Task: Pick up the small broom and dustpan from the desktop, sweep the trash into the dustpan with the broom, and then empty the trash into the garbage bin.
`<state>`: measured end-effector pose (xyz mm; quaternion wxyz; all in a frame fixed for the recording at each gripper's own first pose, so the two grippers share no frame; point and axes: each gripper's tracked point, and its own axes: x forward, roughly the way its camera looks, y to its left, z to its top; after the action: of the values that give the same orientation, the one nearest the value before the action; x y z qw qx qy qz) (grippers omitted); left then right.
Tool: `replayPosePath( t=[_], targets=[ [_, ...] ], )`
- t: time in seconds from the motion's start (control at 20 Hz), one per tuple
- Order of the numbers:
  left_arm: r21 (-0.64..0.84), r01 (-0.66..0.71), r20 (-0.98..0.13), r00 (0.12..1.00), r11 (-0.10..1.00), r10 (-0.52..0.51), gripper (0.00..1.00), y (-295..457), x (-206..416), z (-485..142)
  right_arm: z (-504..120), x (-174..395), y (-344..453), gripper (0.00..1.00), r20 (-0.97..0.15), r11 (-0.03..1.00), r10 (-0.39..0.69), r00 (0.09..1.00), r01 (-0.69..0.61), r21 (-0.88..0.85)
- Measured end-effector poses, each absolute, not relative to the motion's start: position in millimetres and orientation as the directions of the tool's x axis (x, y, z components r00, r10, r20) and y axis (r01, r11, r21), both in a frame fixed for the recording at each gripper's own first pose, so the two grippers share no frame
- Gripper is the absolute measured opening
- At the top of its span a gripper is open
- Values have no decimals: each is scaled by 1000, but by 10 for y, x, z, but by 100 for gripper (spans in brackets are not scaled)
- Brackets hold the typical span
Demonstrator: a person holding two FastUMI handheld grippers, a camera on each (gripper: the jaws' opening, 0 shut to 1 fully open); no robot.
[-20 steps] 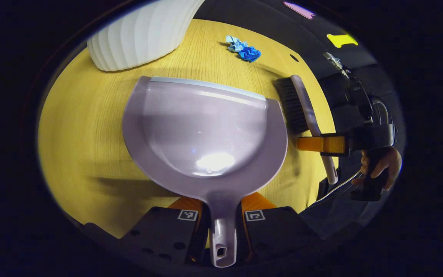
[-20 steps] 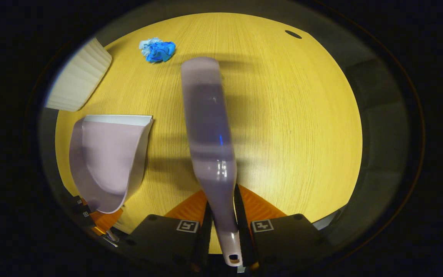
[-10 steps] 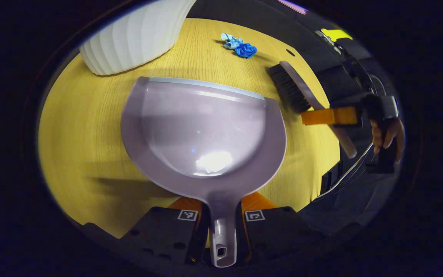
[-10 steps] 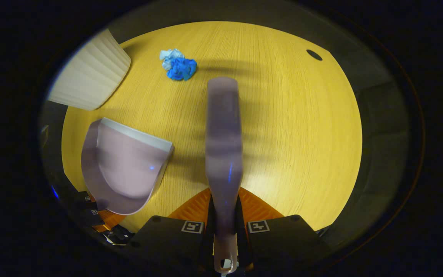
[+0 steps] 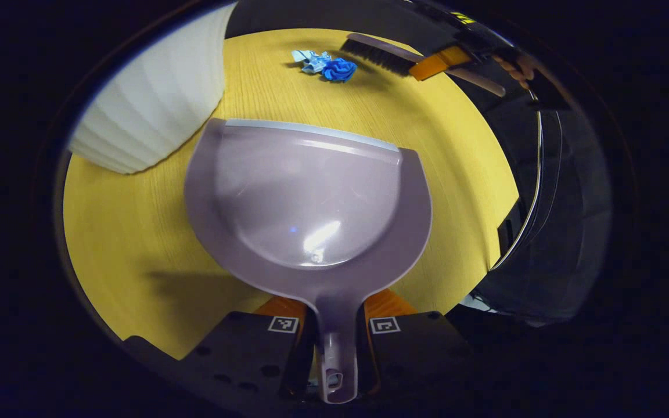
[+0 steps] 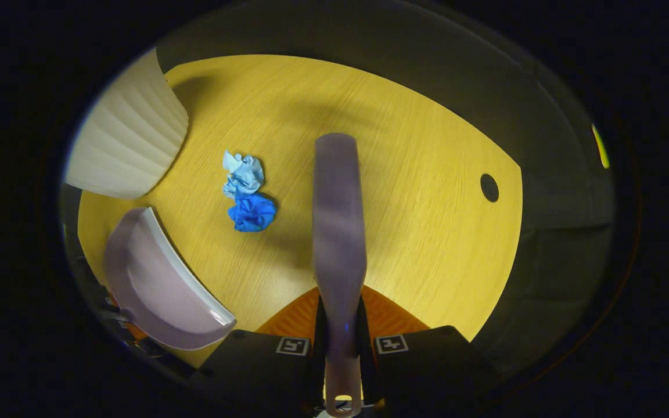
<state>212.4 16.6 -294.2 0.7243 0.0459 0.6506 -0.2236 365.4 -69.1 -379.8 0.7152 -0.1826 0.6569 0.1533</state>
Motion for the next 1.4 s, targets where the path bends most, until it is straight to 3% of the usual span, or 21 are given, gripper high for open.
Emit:
replayPosePath(
  t=[0.25, 0.45, 0.8, 1.0, 1.15, 1.4],
  targets=[
    [-257, 423, -962, -22, 869, -273, 29, 89, 2499, -2865, -3964, 3950, -471, 27, -998, 848, 32, 55, -530, -2],
    [-242, 428, -965, -15, 871, -260, 28, 170, 2772, -2832, -4036, 3873, -373, 27, -998, 817, 62, 2, -574, 50],
    [-259, 426, -959, -3, 867, -284, 28, 184, 2833, -2902, -3996, 3051, -420, 27, -981, 554, 31, -189, -814, 174],
    [-251, 432, -959, 15, 866, -284, 28, 185, 2838, -2945, -3998, 2937, -551, 27, -956, 576, 132, -260, -765, 288],
    [-250, 433, -957, 25, 866, -288, 28, 185, 2845, -2945, -4104, 3016, -605, 27, -965, 566, 112, -238, -783, 259],
    [-277, 422, -942, 59, 863, -331, 28, 107, 2777, -2883, -4010, 3122, -728, 28, -976, 663, 141, -165, -716, 217]
  ],
)
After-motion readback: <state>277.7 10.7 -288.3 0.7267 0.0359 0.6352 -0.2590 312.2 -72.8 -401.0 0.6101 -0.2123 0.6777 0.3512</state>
